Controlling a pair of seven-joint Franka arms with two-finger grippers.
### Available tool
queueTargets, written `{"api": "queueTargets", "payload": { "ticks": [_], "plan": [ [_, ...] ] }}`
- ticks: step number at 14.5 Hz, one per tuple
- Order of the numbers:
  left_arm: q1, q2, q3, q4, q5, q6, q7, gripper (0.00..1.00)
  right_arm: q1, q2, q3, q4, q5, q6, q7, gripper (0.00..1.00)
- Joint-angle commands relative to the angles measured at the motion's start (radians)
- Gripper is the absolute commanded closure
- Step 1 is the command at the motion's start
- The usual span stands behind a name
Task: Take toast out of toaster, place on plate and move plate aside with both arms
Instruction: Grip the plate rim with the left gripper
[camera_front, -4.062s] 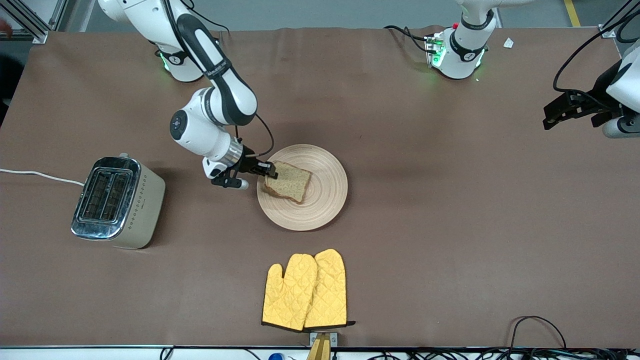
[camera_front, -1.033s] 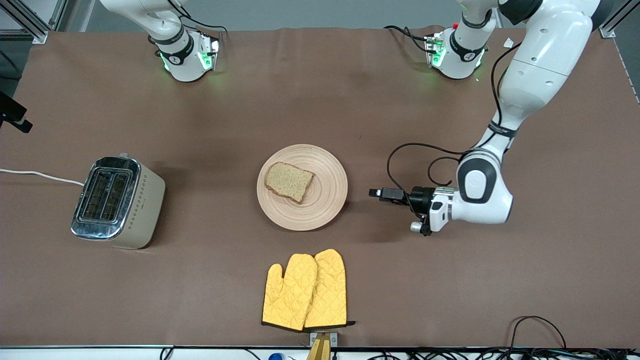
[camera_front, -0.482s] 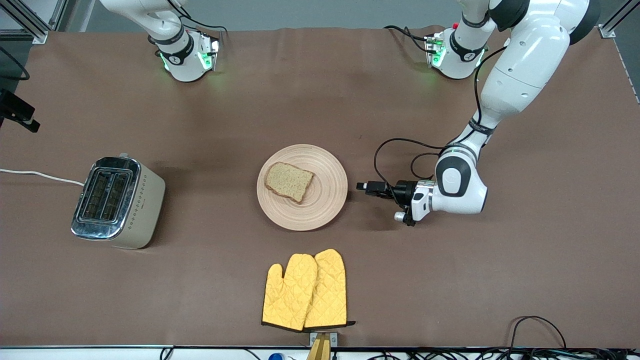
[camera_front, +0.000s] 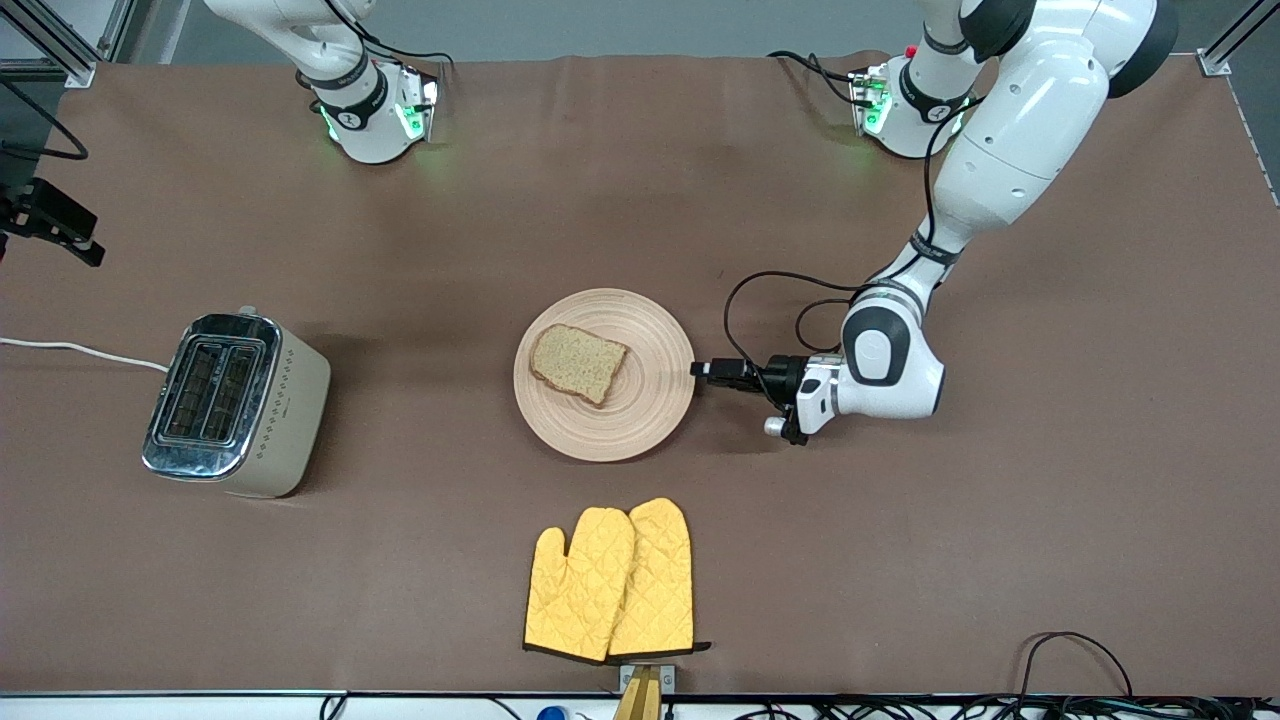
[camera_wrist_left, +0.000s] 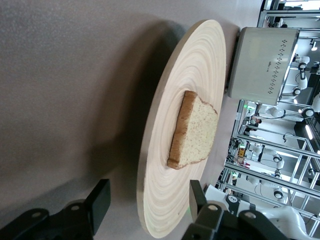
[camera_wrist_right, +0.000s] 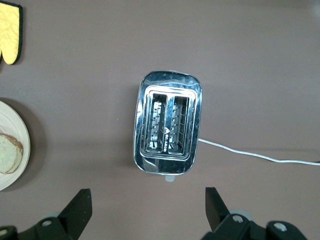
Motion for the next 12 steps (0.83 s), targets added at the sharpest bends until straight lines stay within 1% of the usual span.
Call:
{"api": "queueTargets", "payload": {
  "ticks": [1,3,6,9,10,12],
  "plan": [
    [-0.021,0.006,0.001,0.0,-0.055,0.029,0.033,0.32,-0.044,0.009,0.049,0.024,0.002,-0.035,-0.008,0.0],
    [-0.044,0.008,0.002,0.0,-0.088,0.031,0.033,0.37,-0.037,0.006,0.049,0.022,0.002,-0.041,-0.007,0.0],
    [-0.048,0.034,0.002,0.014,-0.094,0.031,0.055,0.44,-0.031,0.004,0.051,0.022,0.002,-0.052,-0.007,0.0],
    [-0.047,0.044,0.002,0.017,-0.094,0.031,0.075,0.53,-0.04,0.004,0.046,0.022,0.002,-0.148,-0.016,0.0],
    [-0.047,0.044,0.002,0.017,-0.094,0.031,0.075,0.57,-0.041,0.004,0.043,0.022,0.004,-0.157,-0.016,0.0],
    [-0.048,0.044,0.002,0.017,-0.094,0.031,0.075,0.71,-0.041,0.002,0.043,0.022,0.008,-0.159,-0.002,0.0]
  ]
}}
